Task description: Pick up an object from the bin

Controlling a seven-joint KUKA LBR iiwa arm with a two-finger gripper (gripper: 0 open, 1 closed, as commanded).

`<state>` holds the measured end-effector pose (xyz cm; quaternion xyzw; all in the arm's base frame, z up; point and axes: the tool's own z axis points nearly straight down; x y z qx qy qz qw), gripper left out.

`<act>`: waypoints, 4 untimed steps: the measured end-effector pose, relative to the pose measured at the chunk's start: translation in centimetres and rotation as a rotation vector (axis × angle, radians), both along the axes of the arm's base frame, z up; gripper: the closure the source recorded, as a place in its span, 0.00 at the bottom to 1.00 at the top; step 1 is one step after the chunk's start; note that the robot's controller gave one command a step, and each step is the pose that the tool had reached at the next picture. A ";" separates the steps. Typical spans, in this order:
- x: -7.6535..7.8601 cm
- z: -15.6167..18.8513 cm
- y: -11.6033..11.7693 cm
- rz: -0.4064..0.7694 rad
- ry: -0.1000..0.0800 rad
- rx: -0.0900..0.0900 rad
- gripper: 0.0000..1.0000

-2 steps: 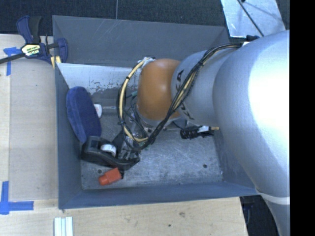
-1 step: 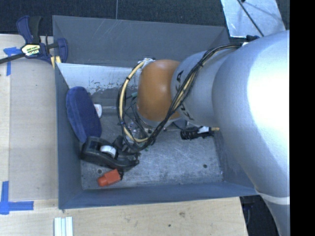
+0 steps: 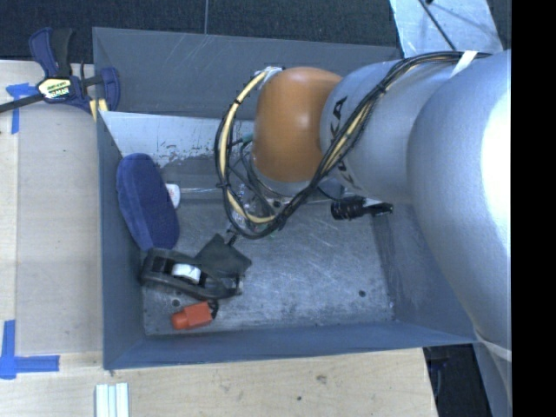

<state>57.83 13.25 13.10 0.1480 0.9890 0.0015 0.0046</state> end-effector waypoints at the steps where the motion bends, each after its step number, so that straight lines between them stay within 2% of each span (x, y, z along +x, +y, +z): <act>1: -0.8 2.3 0.3 0.015 0.003 -0.001 1.00; 2: -5.4 3.5 3.1 -0.015 0.010 0.000 1.00; 3: -5.6 2.5 3.3 -0.002 0.010 -0.002 1.00; 4: -7.6 1.4 4.3 0.023 0.011 -0.002 1.00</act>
Offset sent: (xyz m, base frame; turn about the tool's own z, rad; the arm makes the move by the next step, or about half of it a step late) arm -0.0093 0.0034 0.0206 -0.0163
